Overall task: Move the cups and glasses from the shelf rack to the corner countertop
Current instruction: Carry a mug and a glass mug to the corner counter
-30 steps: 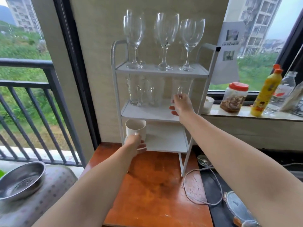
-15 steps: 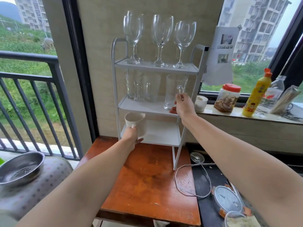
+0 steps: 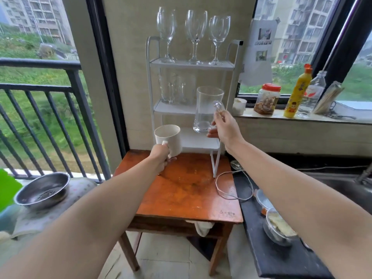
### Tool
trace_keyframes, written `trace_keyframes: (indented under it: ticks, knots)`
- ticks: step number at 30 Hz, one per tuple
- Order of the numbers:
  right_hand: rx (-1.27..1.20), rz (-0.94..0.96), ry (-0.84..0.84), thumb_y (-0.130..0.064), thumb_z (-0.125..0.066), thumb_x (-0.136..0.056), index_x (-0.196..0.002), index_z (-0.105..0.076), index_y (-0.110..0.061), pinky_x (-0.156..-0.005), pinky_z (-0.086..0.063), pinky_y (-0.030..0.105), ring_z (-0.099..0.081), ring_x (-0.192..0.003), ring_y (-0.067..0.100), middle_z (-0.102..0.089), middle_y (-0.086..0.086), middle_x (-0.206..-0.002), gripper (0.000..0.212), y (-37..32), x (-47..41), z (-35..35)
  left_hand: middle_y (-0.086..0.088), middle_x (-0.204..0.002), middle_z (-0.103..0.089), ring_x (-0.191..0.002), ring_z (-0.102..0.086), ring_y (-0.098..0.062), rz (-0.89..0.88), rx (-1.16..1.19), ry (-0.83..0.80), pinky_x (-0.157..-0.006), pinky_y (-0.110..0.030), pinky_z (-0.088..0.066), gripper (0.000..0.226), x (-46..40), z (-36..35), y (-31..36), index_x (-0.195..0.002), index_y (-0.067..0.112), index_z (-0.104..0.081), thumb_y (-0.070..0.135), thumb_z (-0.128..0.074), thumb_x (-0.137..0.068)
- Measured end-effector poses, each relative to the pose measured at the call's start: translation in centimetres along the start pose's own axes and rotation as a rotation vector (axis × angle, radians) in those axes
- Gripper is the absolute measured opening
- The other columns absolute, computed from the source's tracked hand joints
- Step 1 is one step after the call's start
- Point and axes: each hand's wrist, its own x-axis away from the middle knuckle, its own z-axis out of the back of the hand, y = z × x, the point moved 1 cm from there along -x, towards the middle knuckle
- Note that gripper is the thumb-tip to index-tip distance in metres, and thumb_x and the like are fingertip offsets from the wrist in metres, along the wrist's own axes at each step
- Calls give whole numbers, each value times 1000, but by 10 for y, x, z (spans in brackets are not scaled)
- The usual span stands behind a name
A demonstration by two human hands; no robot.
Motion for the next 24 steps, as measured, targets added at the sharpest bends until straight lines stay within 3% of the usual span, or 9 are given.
trace_keyframes:
  ticks: [4, 7, 8, 10, 12, 16, 19, 22, 24]
  knots:
    - [-51, -91, 54, -23, -42, -102, -81, -50, -18, -52, -56, 24, -55, -54, 12, -49, 2, -76, 23, 22, 69, 3, -11, -82, -52, -19, -43, -6, 16, -80, -49, -68, -32, -45, 44, 40, 24, -31, -140, -6, -37, 13, -30, -101]
    - [-57, -201, 120, -26, -44, -100, -78, -50, -16, -54, -50, 29, -56, -45, 9, -50, 1, -71, 25, 40, 116, 12, -27, -135, -50, -39, -48, -14, 24, -153, -104, -89, -40, -52, 46, 62, 32, -56, -142, -5, -35, 13, -31, -100]
    - [-59, -243, 151, -27, -46, -100, -75, -49, -16, -56, -49, 33, -56, -46, 12, -49, 1, -68, 27, 47, 137, 19, -26, -136, -50, -46, -44, -15, 43, -178, -124, -88, -41, -54, 46, 73, 32, -66, -142, -4, -36, 13, -32, -101]
    - [-38, -302, 208, -31, -48, -98, -69, -46, -15, -61, -51, 37, -53, -50, 16, -47, 1, -65, 33, 62, 170, 34, -14, -98, -58, -49, -36, -14, 89, -214, -166, -78, -37, -57, 45, 90, 29, -86, -142, -5, -36, 15, -32, -101]
    - [13, -378, 300, -34, -47, -98, -69, -46, -15, -60, -53, 33, -52, -52, 15, -45, 1, -64, 35, 76, 208, 55, -4, -76, -43, -49, -36, -14, 111, -270, -215, -73, -34, -56, 43, 110, 17, -108, -138, -6, -39, 17, -33, -102]
    - [-1, -535, 427, -38, -48, -98, -71, -50, -14, -54, -53, 28, -52, -53, 14, -47, 3, -67, 36, 97, 276, 96, -6, -76, -42, -51, -37, -15, 134, -314, -351, -70, -32, -54, 20, 155, -17, -145, -107, 5, -52, 13, -35, -100]
    - [-22, -605, 548, -38, -46, -98, -70, -49, -14, -52, -53, 25, -51, -56, 13, -46, 4, -68, 37, 103, 329, 139, -4, -67, -39, -51, -38, -16, 161, -370, -482, -61, -33, -53, 27, 190, -56, -176, -73, 10, -46, 12, -37, -98]
    - [-27, -635, 691, -39, -44, -99, -67, -46, -14, -45, -52, 21, -49, -54, 14, -45, 3, -66, 40, 106, 384, 184, -2, -70, -45, -57, -47, -14, 162, -464, -625, -40, -20, -51, 29, 232, -97, -199, -70, 16, -44, 11, -38, -97]
    - [-24, -667, 779, -41, -44, -98, -64, -44, -15, -46, -51, 21, -49, -51, 15, -45, 3, -67, 43, 108, 424, 218, -3, -71, -44, -57, -46, -15, 160, -520, -716, -44, -21, -53, 30, 266, -128, -215, -69, 14, -44, 7, -38, -97]
